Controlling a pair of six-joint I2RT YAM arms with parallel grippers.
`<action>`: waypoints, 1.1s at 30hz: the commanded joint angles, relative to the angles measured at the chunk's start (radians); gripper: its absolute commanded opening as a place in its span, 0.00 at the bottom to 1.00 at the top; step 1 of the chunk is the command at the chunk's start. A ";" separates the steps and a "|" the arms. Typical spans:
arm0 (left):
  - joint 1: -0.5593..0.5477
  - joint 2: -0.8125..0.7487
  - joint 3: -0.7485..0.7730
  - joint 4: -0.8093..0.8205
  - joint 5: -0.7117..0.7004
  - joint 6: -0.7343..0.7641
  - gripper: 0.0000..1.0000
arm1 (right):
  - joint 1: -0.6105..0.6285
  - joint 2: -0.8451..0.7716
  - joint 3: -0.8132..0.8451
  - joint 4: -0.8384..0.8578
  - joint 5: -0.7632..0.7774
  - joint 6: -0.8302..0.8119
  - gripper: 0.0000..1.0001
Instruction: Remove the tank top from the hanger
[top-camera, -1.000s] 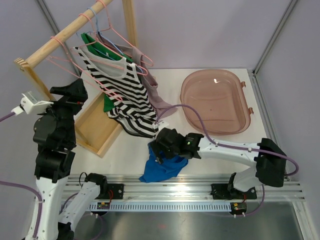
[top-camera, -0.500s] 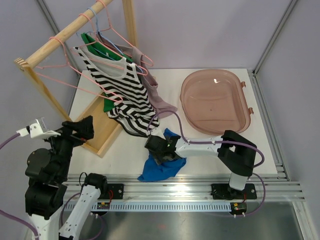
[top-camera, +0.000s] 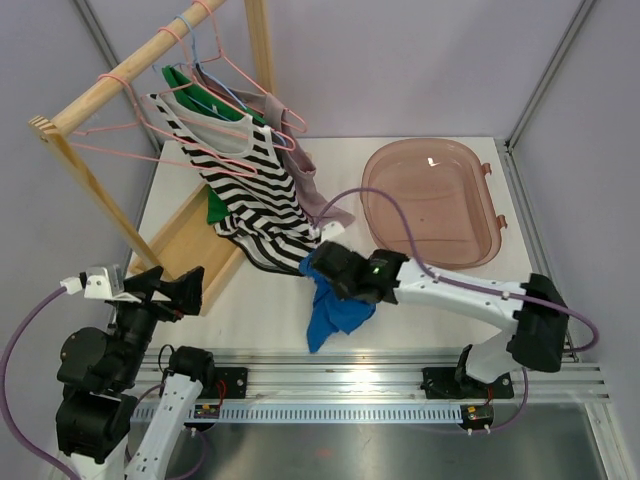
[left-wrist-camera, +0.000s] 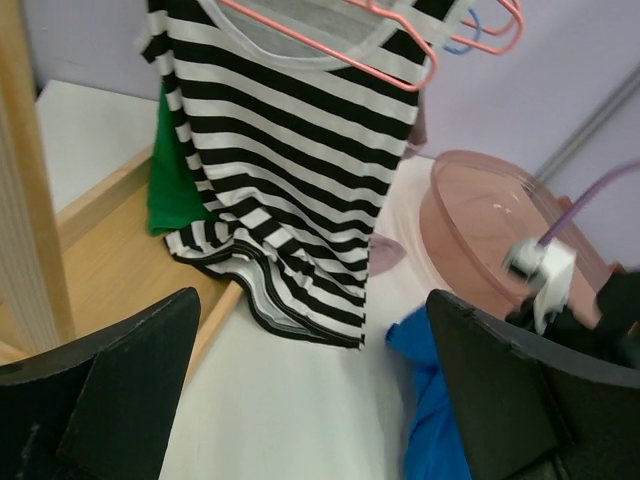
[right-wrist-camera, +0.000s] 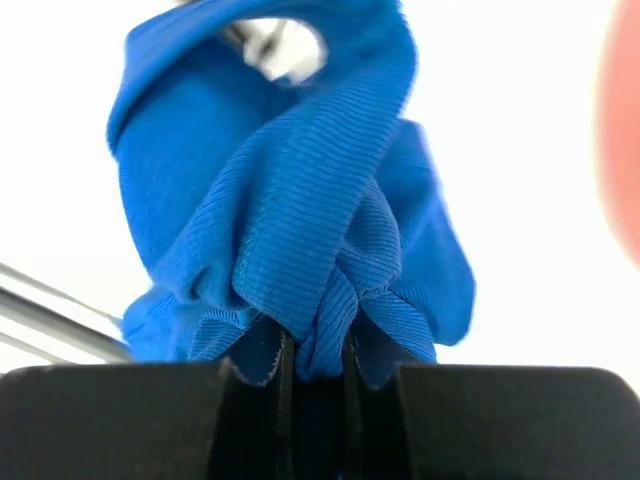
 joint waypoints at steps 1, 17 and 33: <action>0.004 -0.010 -0.008 0.050 0.152 0.026 0.99 | -0.097 -0.126 0.136 -0.090 0.119 -0.063 0.00; 0.004 0.143 0.041 0.206 0.398 -0.253 0.99 | -0.698 -0.065 0.503 -0.125 -0.006 -0.231 0.00; 0.004 0.565 0.488 0.214 0.318 -0.261 0.99 | -0.817 -0.047 0.454 -0.032 -0.012 -0.161 0.99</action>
